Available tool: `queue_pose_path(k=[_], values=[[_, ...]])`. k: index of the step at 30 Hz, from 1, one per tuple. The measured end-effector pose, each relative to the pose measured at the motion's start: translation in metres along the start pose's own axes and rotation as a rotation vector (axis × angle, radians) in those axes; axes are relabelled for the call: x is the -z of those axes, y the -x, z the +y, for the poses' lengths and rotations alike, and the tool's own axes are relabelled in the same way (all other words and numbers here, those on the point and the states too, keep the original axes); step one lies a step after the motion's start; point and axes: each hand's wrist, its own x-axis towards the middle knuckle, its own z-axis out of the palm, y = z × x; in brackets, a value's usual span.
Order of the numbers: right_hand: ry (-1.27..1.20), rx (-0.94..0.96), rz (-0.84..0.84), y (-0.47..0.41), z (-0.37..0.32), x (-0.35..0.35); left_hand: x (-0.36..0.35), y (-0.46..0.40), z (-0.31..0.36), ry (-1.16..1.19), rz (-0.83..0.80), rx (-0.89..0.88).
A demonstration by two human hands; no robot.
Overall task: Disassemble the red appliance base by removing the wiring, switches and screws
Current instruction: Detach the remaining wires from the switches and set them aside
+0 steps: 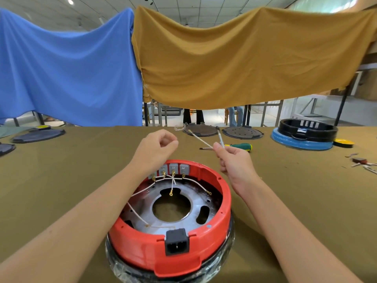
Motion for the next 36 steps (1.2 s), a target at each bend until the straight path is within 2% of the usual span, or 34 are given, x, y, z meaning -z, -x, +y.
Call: queue_pose_path(k=[3, 5, 11, 13, 16, 19, 22, 25, 27, 32, 36], values=[[0.071, -0.02, 0.252, -0.011, 0.004, 0.011, 0.0, 0.001, -0.006, -0.244, -0.118, 0.034], [0.18, -0.016, 0.337, -0.018, 0.008, 0.019, 0.0, 0.001, -0.008, -0.297, -0.199, 0.077], [0.692, -0.13, 0.461, -0.034, 0.018, 0.037, 0.0, 0.0, -0.01, -0.271, -0.208, 0.069], [0.738, -0.108, 0.497, -0.036, 0.02, 0.04, 0.0, 0.0, -0.011, -0.269, -0.213, 0.066], [0.658, -0.035, 0.525, -0.038, 0.017, 0.042, 0.001, 0.0, -0.011, -0.252, -0.218, 0.062], [0.489, 0.054, 0.425, -0.036, 0.014, 0.039, 0.002, 0.0, -0.01, -0.217, -0.231, 0.065], [0.462, 0.145, 0.326, -0.027, 0.011, 0.035, 0.016, -0.004, -0.005, -0.181, -0.31, 0.135], [0.434, 0.225, 0.21, -0.016, 0.006, 0.028, 0.034, -0.006, -0.006, -0.361, -0.475, 0.177], [0.429, 0.237, 0.084, -0.01, 0.004, 0.02, 0.039, 0.0, -0.01, -0.399, -0.532, 0.154], [0.126, 0.208, -0.211, -0.002, 0.002, 0.008, 0.035, 0.013, -0.02, -0.205, -0.424, 0.09], [-0.095, 0.203, -0.276, -0.001, -0.002, 0.008, 0.028, 0.014, -0.023, -0.238, -0.403, 0.036]])
